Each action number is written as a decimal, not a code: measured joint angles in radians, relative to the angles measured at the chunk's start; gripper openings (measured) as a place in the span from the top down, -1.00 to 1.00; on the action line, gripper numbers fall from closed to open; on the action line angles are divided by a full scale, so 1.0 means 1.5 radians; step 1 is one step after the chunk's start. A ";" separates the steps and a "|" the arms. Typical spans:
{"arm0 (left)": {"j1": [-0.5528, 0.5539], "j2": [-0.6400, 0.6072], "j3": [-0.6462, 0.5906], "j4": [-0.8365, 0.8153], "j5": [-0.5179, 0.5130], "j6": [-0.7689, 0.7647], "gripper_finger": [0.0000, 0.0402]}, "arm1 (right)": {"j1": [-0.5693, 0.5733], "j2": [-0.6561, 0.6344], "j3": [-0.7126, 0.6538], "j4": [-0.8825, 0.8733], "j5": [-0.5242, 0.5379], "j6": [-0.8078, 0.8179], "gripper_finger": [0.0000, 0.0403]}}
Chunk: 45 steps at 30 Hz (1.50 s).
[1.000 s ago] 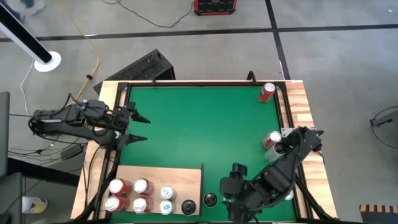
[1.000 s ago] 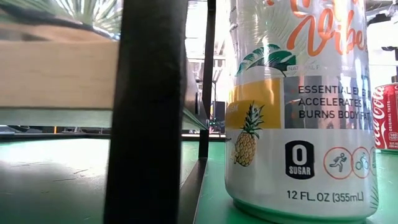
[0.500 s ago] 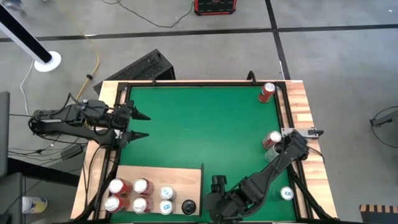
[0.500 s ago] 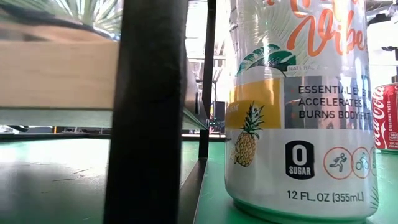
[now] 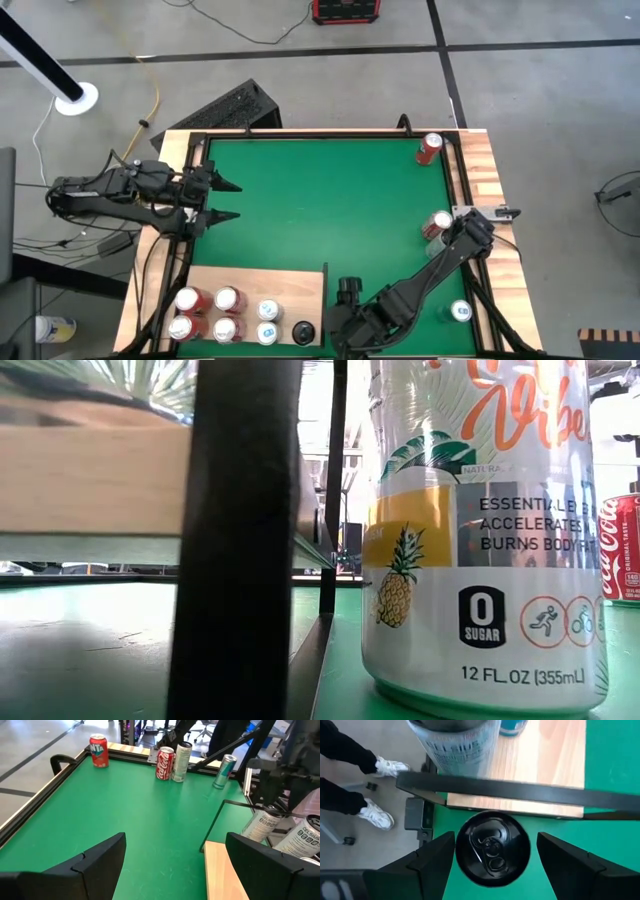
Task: Place canned beverage on shelf
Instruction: Put the bottom left white yellow soda can on the shelf aligned with the other white yellow soda can
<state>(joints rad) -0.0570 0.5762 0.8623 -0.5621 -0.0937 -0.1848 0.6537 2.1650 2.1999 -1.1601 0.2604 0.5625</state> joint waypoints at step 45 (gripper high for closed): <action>0.000 0.000 0.000 -0.001 -0.018 0.005 -0.63 | -0.028 -0.001 -0.007 -0.022 -0.093 -0.010 -0.71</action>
<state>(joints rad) -0.0570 0.5762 0.8623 -0.5629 -0.1204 -0.1768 0.6109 2.1639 2.1899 -1.1934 0.1214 0.5476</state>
